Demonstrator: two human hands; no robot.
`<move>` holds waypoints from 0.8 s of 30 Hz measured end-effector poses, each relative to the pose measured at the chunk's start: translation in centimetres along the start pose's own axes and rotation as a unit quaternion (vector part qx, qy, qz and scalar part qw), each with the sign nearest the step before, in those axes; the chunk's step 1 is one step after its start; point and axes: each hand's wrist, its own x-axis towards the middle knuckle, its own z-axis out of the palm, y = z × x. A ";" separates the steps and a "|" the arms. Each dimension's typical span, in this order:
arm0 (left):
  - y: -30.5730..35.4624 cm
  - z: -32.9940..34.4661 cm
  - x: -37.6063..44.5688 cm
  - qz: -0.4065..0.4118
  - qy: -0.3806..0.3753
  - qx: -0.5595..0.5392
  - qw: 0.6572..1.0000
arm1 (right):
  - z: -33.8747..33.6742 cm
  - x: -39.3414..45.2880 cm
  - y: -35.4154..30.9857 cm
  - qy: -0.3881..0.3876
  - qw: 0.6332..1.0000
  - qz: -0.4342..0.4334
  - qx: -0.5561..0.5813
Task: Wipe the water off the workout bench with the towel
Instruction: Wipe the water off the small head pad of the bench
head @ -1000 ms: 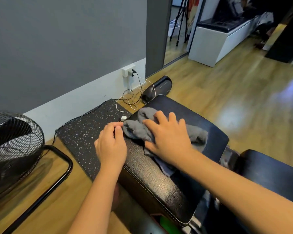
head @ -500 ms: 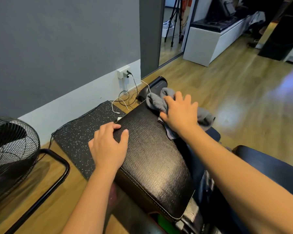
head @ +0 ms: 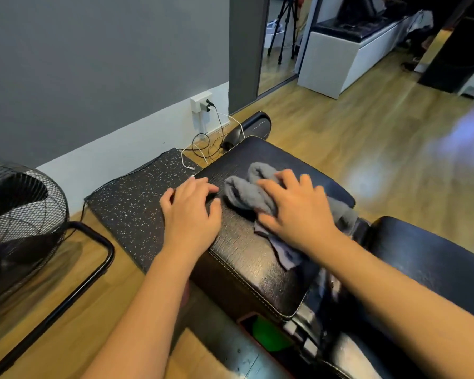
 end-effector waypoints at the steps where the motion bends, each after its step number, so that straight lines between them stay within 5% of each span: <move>1: 0.6 0.2 -0.5 0.024 -0.011 -0.008 1.000 | 0.6 1.4 1.5 -0.001 0.999 0.041 -0.008; 6: 3.2 1.7 -2.8 0.113 -0.022 -0.061 0.991 | 1.7 4.2 6.0 -0.009 0.978 0.207 0.009; 12: 3.2 1.3 -2.8 0.024 0.059 -0.262 0.963 | -1.3 -4.5 -2.6 0.030 0.995 0.089 -0.011; 15: 2.9 1.0 -3.2 0.045 0.076 -0.356 0.930 | -2.3 -9.7 -5.9 0.048 0.999 0.008 0.001; 18: 2.5 1.0 -3.6 0.073 0.044 -0.350 0.933 | -1.9 -9.2 -4.2 0.039 0.999 0.002 0.029; 24: 4.6 1.8 -4.8 0.106 -0.015 -0.312 0.944 | 0.6 -1.6 5.8 -0.002 0.976 0.216 0.036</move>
